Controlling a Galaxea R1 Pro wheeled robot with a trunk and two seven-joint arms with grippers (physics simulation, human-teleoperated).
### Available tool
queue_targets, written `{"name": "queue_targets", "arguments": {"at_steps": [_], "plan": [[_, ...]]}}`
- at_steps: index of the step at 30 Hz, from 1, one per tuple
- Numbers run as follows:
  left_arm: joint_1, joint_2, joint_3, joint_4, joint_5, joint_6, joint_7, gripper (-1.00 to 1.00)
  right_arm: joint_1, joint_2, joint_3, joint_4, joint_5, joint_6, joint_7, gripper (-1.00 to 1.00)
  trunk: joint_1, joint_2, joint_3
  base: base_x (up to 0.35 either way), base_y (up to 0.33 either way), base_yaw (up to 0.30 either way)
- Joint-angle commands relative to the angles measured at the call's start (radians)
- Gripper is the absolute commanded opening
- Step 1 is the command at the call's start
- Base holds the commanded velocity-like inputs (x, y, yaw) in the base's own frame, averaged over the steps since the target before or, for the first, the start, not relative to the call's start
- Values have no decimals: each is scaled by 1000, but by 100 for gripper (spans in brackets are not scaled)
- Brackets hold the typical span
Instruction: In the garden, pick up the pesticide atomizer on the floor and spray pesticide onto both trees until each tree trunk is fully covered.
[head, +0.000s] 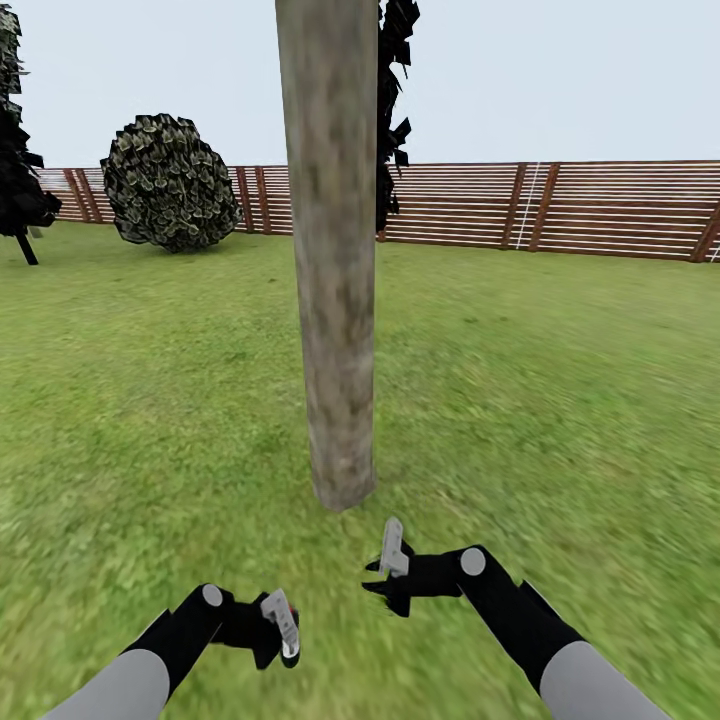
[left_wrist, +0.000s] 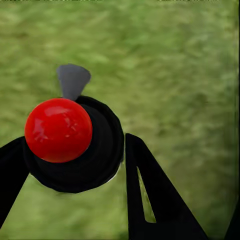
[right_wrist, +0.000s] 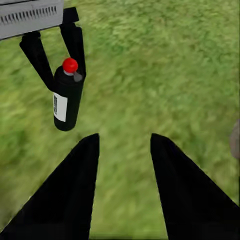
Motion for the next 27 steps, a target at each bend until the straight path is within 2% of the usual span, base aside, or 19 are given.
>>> {"name": "queue_targets", "arguments": {"at_steps": [1,7,12,18,23,27], "plan": [[0,-1,0,0,0,-1,-14,-100,0,-1,0,0,1,0,0,-100,0,0,0,0,0,0],[0,-3,0,-18,0,-12,-42,-100,0,-3,0,0,2,0,2,-100,0,0,0,0,0,0],[1,-7,0,-23,-1,-55,-64,-100,0,-3,2,0,9,0,2,-100,0,0,0,0,0,0],[0,-40,-1,-24,-3,-72,-89,-100,-1,1,3,1,66,0,2,-100,0,0,0,0,0,0],[0,-64,-37,-24,-3,-72,-90,-100,-1,2,5,2,73,0,2,-100,0,0,0,0,0,0],[0,-75,-49,-26,-2,-71,-87,-100,-1,4,5,3,73,0,3,-100,0,0,0,0,0,0]]}}
